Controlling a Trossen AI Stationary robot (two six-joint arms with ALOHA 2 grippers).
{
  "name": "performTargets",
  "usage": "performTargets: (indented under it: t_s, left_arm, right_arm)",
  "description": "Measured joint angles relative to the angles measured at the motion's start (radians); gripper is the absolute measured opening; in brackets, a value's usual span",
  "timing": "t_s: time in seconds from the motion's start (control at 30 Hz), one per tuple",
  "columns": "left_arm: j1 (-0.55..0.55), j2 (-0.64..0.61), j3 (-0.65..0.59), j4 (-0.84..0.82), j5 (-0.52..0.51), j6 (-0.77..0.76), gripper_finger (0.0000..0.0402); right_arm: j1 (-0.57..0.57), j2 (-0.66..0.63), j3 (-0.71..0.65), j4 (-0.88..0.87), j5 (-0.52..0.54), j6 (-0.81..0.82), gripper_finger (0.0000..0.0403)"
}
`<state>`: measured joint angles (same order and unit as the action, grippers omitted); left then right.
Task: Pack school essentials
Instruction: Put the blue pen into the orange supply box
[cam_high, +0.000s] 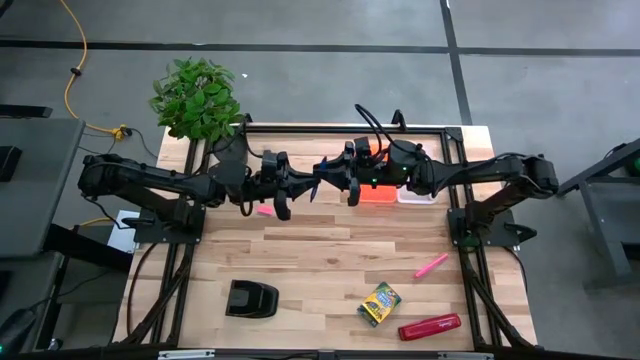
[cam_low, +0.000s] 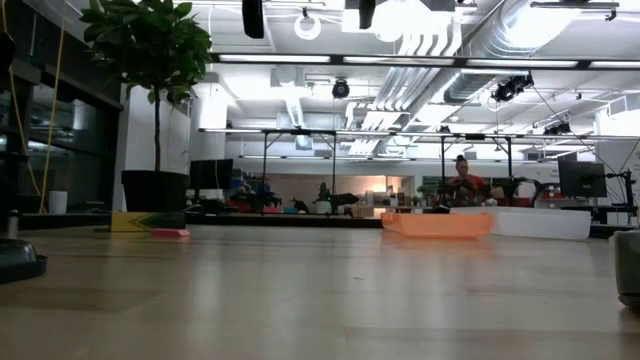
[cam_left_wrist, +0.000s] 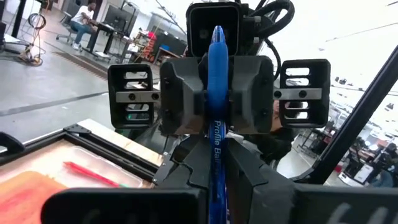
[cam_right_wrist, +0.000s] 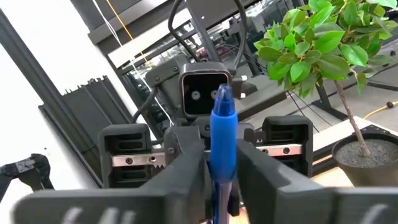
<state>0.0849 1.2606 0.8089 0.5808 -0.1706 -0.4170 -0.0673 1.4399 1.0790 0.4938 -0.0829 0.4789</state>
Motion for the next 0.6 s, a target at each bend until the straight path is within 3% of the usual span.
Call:
performTargets:
  t_s: [0.17, 0.43, 0.6]
  left_arm:
    - [0.000, 0.000, 0.000, 0.000, -0.014, 0.001, 0.0011]
    - [0.012, -0.005, 0.001, -0.023, -0.021, 0.008, 0.0068]
    - [0.061, -0.100, 0.001, -0.185, 0.016, 0.016, 0.0115]
  right_arm:
    - [0.000, -0.001, 0.000, 0.000, -0.001, -0.008, 0.0012]
    - [-0.004, -0.003, 0.000, -0.010, -0.023, -0.011, 0.0027]
    - [-0.039, -0.079, -0.001, -0.166, -0.065, -0.058, 0.0010]
